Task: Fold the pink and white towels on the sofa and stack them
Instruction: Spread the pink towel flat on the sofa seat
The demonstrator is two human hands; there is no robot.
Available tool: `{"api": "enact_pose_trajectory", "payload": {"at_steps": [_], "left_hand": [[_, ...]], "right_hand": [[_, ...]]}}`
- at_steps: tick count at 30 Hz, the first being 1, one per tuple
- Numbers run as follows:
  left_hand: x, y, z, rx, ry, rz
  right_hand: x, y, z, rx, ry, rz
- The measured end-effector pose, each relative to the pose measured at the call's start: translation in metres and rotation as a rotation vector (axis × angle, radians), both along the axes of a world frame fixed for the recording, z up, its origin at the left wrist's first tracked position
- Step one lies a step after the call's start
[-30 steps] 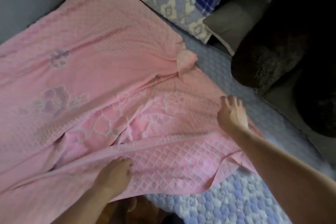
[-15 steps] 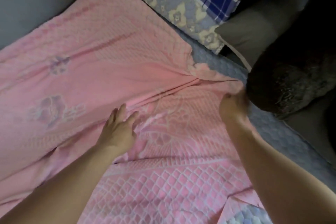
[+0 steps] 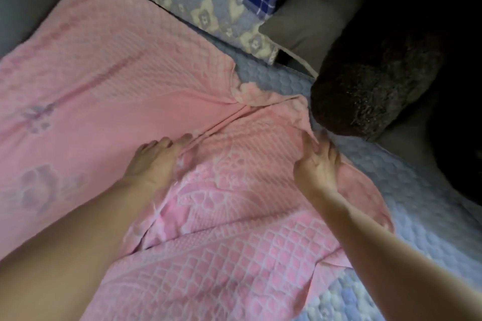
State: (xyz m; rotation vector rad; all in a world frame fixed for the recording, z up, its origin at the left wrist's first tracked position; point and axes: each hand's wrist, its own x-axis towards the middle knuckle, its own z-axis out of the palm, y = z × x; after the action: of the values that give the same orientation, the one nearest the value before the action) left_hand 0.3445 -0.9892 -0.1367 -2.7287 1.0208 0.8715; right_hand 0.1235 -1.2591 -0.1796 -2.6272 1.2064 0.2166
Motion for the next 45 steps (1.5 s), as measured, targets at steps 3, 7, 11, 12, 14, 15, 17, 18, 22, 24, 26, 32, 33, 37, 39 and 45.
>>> {"api": "enact_pose_trajectory", "payload": {"at_steps": [3,7,11,12,14,15,17,18,22,24,26,32,33,37,39,45], "left_hand": [[0.005,0.016,0.011,0.036,0.024,-0.083],[0.014,0.047,0.018,0.318,-0.117,-0.168],[0.021,0.017,0.026,0.098,-0.093,-0.183],[0.021,-0.001,0.027,0.024,-0.093,-0.227],[0.020,-0.047,0.026,-0.128,-0.039,-0.251],[0.018,-0.072,0.024,-0.207,-0.007,-0.246],[0.013,-0.121,0.010,-0.337,0.020,-0.274],[0.013,-0.144,0.002,-0.374,0.001,-0.308],[0.019,-0.203,-0.020,-0.140,-0.227,-0.554],[0.019,-0.210,-0.026,-0.042,-0.413,-0.741],[0.018,-0.212,-0.022,-0.041,-0.466,-0.771],[0.030,-0.244,0.029,-0.433,-0.530,-0.375],[0.024,-0.242,0.033,-0.467,-0.459,-0.245],[-0.012,-0.211,0.013,-0.182,-0.127,-0.459],[-0.022,-0.188,-0.005,-0.050,-0.070,-0.603],[-0.005,-0.205,-0.032,-0.266,-0.185,-0.404]], "right_hand": [[-0.008,-0.011,0.005,-0.104,-0.014,0.026],[-0.024,0.011,0.026,0.066,-0.165,0.112],[-0.041,0.011,0.022,0.188,0.054,-0.107],[-0.047,0.011,0.020,0.214,0.025,-0.165],[-0.056,0.016,0.019,0.201,-0.084,-0.160],[-0.062,0.019,0.016,0.209,-0.113,-0.142],[-0.073,0.023,0.012,0.267,-0.146,-0.142],[-0.079,0.025,0.010,0.303,-0.176,-0.158],[-0.108,0.024,-0.003,0.377,-0.326,-0.151],[-0.119,0.023,-0.013,0.383,-0.336,-0.071],[-0.123,0.021,-0.019,0.378,-0.321,-0.015],[-0.111,-0.005,0.011,0.197,-0.296,-0.270],[-0.107,-0.016,0.019,0.167,-0.299,-0.355],[-0.099,-0.057,0.031,0.078,-0.182,-0.490],[-0.105,-0.060,0.023,0.139,-0.072,-0.427],[-0.145,-0.019,-0.014,0.057,-0.095,-0.202]]}}
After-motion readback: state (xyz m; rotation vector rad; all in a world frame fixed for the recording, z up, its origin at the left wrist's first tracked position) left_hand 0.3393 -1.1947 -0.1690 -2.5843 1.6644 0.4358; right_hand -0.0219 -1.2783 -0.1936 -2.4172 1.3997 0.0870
